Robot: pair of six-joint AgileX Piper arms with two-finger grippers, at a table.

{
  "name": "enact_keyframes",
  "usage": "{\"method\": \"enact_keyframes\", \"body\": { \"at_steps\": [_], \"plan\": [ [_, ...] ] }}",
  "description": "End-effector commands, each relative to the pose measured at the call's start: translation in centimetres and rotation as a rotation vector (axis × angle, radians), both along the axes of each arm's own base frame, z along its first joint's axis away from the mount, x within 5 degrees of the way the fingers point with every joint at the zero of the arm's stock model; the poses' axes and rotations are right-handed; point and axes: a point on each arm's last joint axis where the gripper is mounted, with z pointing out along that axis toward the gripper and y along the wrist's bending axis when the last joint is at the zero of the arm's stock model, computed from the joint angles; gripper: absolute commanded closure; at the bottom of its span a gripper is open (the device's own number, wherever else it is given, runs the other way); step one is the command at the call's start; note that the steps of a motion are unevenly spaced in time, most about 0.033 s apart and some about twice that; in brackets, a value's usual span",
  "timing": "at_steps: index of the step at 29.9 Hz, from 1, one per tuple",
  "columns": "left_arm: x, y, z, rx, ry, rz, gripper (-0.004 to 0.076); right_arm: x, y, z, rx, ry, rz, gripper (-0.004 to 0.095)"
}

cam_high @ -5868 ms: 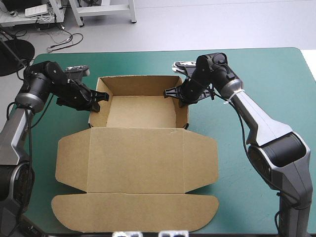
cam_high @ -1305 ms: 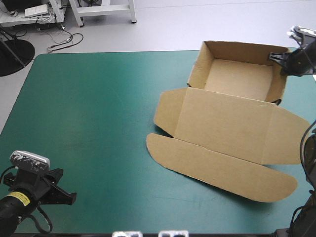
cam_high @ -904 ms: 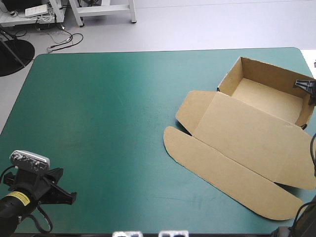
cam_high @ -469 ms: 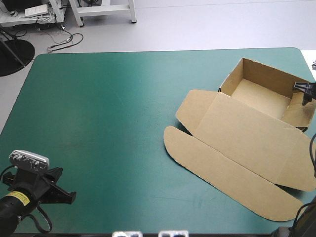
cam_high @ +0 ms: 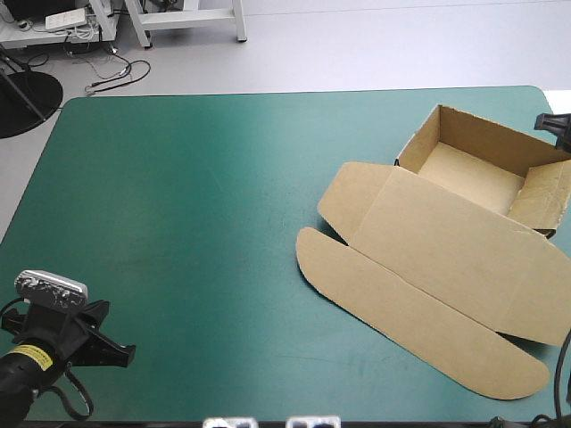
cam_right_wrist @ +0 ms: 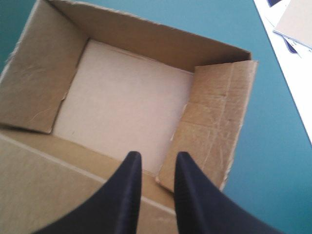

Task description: Fold the box

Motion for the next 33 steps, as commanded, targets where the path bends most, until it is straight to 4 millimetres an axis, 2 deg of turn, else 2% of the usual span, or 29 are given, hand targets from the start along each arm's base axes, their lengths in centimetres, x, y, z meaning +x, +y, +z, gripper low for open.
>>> {"method": "enact_keyframes", "body": {
  "at_steps": [1,2,6,17,24,28,33],
  "plan": [
    [0.4,-0.1,1.1,-0.014,-0.076,-0.004,0.0734,-4.2,3.3,2.1,-0.022,-0.068,0.088,0.0898],
    [0.4,-0.1,1.1,-0.015,-0.075,-0.004,0.0734,-5.2,4.1,2.0,-0.022,-0.069,0.102,0.0930],
    [0.2,-0.2,1.1,-0.034,-0.077,-0.010,0.0734,-8.8,6.5,-0.1,-0.038,-0.074,0.171,0.0923],
    [-1.9,-0.2,-2.3,-0.082,-0.078,-0.025,0.0733,-17.5,9.1,-7.1,-0.065,-0.156,0.176,0.0923],
    [-2.6,-0.1,-2.7,-0.097,-0.116,-0.028,0.0734,-20.8,10.4,-11.1,-0.042,-0.174,0.217,0.0923],
    [-2.6,-0.2,-3.8,-0.103,-0.101,-0.031,0.0734,-22.2,10.8,-12.5,-0.055,-0.201,0.234,0.0923],
    [-2.9,-0.1,-3.6,-0.104,-0.138,-0.039,0.0734,-23.6,11.1,-13.7,-0.073,-0.231,0.241,0.0923]
  ]
}}
